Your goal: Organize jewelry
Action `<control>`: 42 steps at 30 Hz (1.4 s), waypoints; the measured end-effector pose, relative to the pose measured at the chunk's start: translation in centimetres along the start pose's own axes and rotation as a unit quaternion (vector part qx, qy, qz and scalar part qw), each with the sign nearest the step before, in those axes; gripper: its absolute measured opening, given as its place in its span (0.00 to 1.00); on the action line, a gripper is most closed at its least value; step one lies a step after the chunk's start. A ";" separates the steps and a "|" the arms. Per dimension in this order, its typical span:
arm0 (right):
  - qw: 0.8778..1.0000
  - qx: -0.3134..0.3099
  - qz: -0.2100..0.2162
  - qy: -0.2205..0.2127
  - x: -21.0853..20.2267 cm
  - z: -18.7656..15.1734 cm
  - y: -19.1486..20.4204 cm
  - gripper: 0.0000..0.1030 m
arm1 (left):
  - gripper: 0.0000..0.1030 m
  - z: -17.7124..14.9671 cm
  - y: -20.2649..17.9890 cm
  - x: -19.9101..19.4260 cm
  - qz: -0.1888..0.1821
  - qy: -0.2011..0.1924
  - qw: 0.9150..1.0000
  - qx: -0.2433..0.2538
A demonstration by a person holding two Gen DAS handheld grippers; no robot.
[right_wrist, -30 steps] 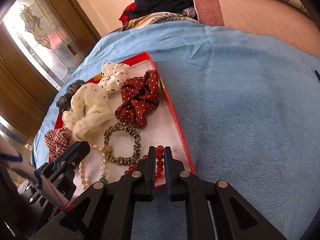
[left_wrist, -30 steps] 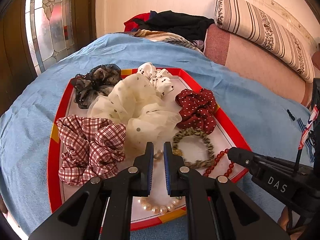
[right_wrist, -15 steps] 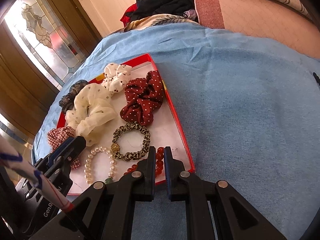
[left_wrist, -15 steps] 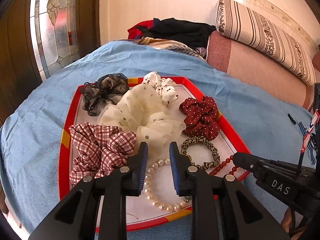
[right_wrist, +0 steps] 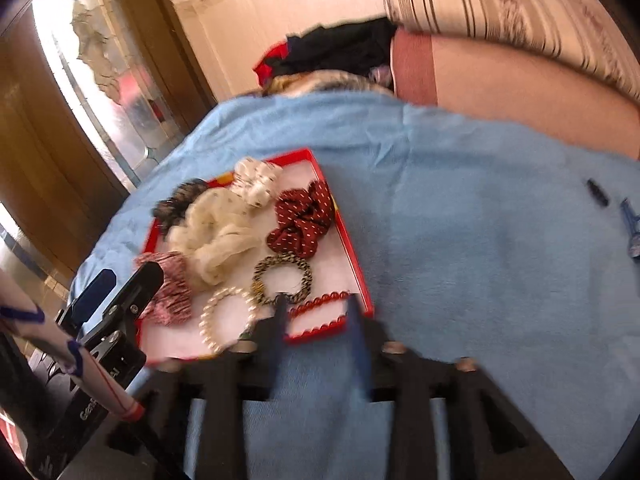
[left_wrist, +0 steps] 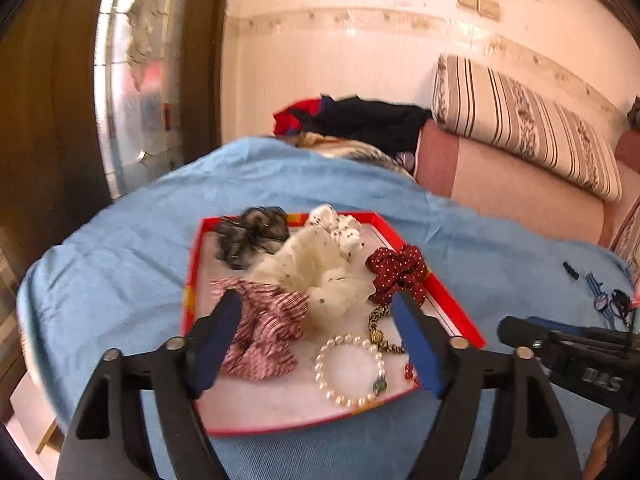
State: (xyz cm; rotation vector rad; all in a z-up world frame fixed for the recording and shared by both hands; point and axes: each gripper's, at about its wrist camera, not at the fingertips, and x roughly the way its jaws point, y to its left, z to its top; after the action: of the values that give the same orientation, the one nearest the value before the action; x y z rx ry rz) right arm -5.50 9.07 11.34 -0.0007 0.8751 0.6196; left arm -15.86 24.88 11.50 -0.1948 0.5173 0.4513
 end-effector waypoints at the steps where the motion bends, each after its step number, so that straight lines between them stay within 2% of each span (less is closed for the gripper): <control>1: 1.000 -0.006 -0.003 -0.010 -1.1 -0.3 0.2 0.51 | 0.88 0.0 0.0 -1.0 -0.001 -0.002 1.000 -0.006; 5: 0.998 -0.037 -0.007 -0.048 -6.7 -2.3 1.0 0.61 | 1.00 -0.1 -0.5 -6.0 -0.004 -0.014 1.000 -0.010; 10: 0.995 -0.056 -0.008 -0.078 -12.7 -4.8 1.3 0.75 | 1.00 -0.8 -1.6 -11.7 0.028 -0.029 0.999 0.017; 13: 0.995 -0.056 -0.003 -0.084 -15.2 -6.2 1.3 0.79 | 1.00 -0.8 -1.7 -13.8 0.047 0.003 0.999 0.016; 15: 0.995 -0.058 -0.005 -0.087 -16.5 -7.2 1.4 0.83 | 1.00 -1.1 -1.5 -15.0 0.041 0.020 0.999 0.019; 16: 0.994 -0.060 -0.006 -0.087 -17.1 -7.7 1.6 0.83 | 1.00 -1.3 -1.3 -15.7 0.036 0.020 0.999 0.018; 18: 0.993 -0.068 -0.004 -0.093 -18.0 -8.7 2.0 0.83 | 1.00 -1.8 -1.0 -17.0 0.052 0.011 0.998 0.015; 26: 0.992 -0.091 0.009 -0.084 -18.6 -10.4 3.7 0.83 | 1.00 -2.9 -0.4 -18.3 0.106 0.006 0.994 0.030; 42: 0.991 -0.108 0.006 -0.074 -17.9 -11.0 4.6 0.83 | 1.00 -3.5 0.1 -17.2 0.104 0.022 0.994 0.025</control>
State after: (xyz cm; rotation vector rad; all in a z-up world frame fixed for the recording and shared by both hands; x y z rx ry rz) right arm -24.26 1.11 18.17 -0.1444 0.6610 0.7136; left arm -30.76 17.62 17.42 -0.1034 0.5934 0.6373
